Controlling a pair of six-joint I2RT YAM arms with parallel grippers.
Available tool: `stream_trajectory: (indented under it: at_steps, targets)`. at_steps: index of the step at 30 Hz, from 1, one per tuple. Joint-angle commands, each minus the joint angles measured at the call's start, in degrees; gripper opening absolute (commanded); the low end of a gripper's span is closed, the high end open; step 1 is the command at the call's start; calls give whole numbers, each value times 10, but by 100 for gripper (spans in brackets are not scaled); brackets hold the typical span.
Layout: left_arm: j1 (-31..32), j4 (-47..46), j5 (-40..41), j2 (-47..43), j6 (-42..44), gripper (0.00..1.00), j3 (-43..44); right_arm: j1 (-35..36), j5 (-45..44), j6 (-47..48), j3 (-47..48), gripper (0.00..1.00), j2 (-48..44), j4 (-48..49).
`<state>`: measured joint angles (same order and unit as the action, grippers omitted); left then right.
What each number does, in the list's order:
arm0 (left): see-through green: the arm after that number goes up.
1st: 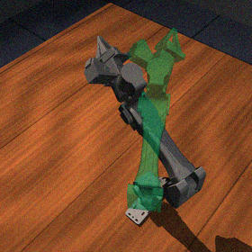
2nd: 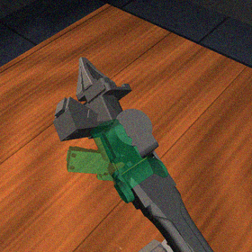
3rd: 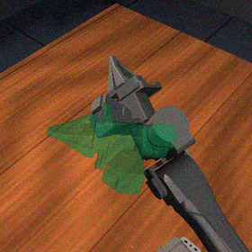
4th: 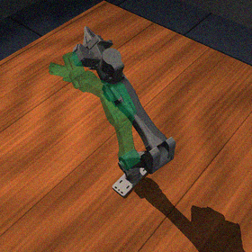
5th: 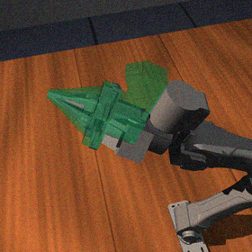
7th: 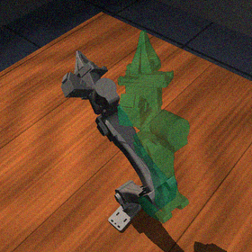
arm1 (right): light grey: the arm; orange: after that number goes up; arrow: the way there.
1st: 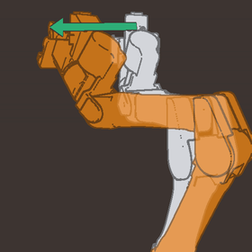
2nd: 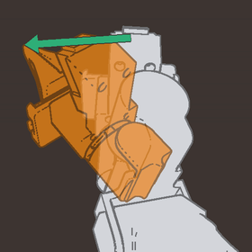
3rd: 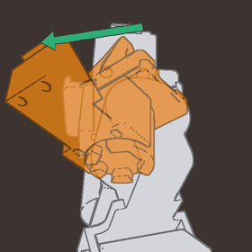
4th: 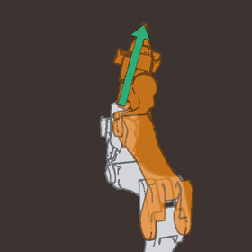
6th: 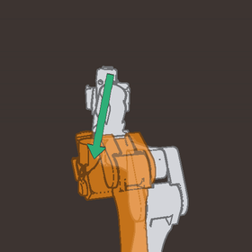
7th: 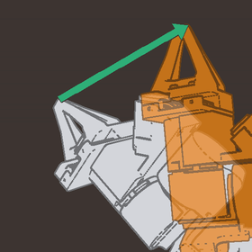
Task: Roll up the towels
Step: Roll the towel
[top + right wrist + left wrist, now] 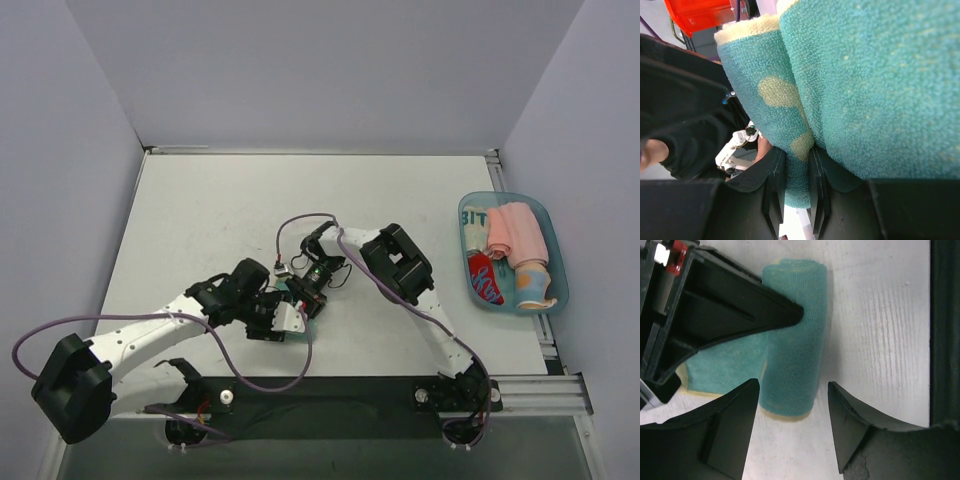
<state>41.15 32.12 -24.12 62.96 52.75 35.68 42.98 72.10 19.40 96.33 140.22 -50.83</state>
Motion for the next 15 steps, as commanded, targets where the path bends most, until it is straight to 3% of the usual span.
stream_trajectory:
  at_steps: [1,6,11,15]
  targets:
    - [26,-72,45,22,6,67,-6,1,-104,28,5,1,29,-7]
    - [48,-84,60,80,-3,62,-13,-4,-107,14,27,6,29,-8]
    - [49,-37,72,133,-26,19,2,-22,-122,-8,30,21,10,-9]
    - [44,20,52,142,-55,8,-4,-54,-140,-34,28,36,-10,-3]
